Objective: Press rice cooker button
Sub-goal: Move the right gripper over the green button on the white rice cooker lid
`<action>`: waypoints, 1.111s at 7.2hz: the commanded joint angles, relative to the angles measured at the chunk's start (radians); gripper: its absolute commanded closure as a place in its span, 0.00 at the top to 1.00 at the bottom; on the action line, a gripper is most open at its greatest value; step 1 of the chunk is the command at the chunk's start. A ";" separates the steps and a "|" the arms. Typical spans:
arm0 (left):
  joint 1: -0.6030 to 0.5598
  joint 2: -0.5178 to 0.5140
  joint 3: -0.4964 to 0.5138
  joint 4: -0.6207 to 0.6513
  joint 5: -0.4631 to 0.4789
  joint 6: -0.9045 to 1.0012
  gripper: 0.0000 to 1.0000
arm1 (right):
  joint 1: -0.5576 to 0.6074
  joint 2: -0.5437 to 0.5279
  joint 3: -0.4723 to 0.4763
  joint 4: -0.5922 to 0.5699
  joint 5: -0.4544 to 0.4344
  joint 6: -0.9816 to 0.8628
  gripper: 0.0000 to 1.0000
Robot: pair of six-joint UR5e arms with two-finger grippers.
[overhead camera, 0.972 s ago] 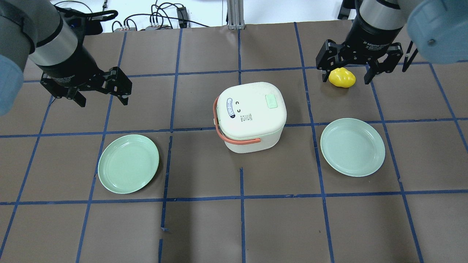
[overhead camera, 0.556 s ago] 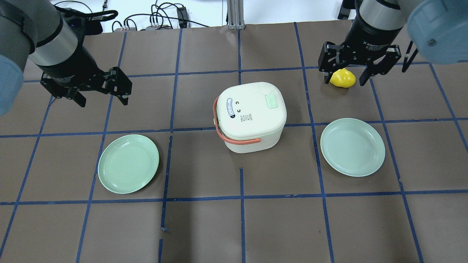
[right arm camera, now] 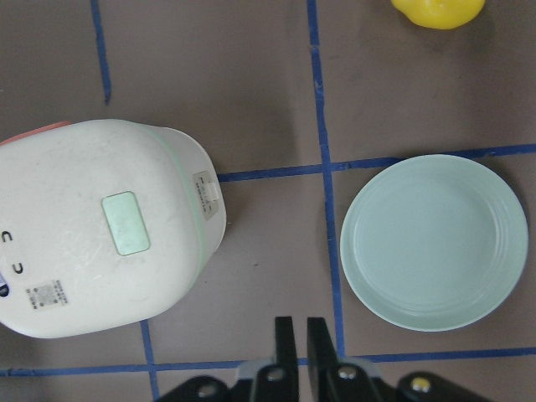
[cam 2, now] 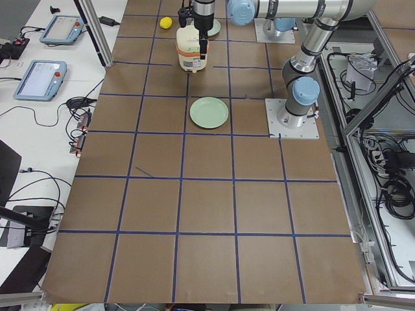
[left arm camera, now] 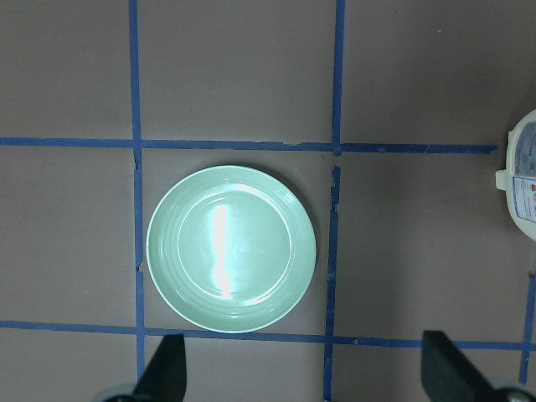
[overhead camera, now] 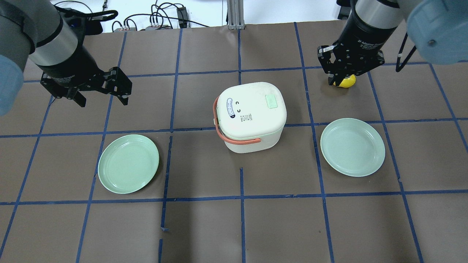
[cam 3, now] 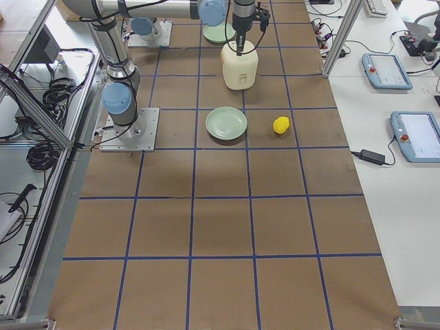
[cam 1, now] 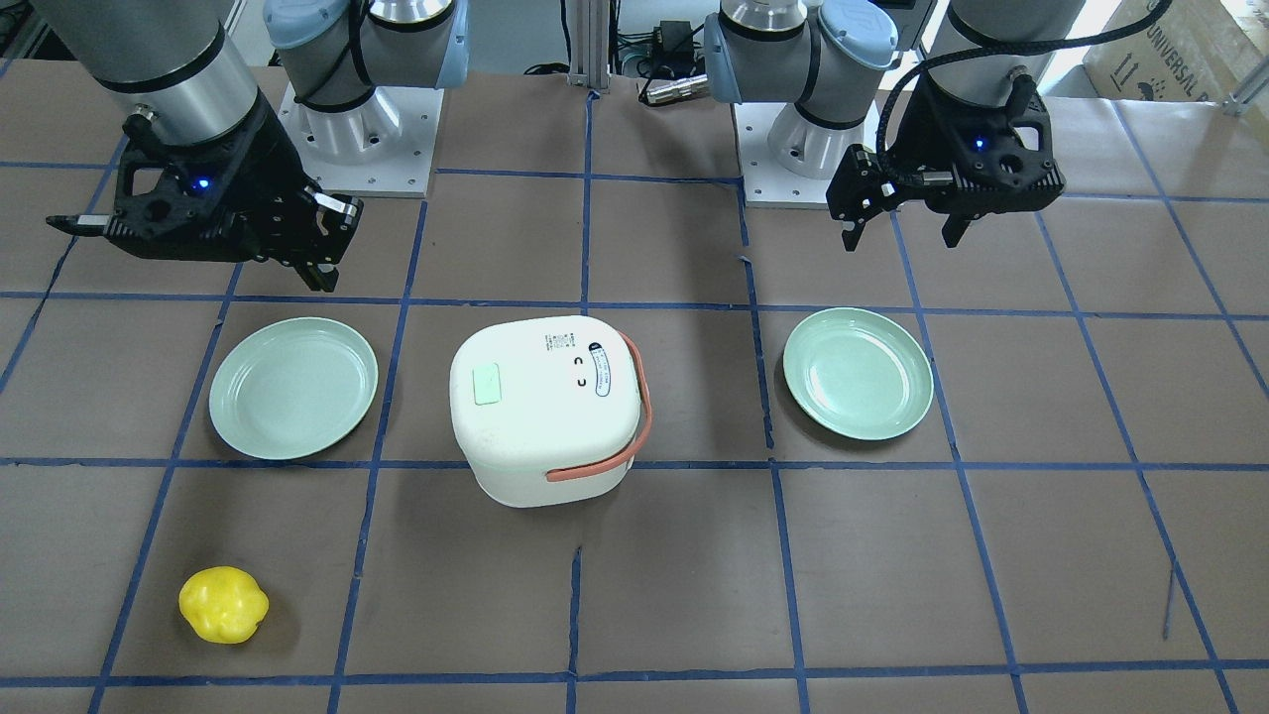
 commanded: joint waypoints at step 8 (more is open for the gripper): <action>0.000 0.000 0.000 0.000 0.000 0.000 1.00 | 0.098 0.077 0.122 -0.156 0.149 -0.008 0.08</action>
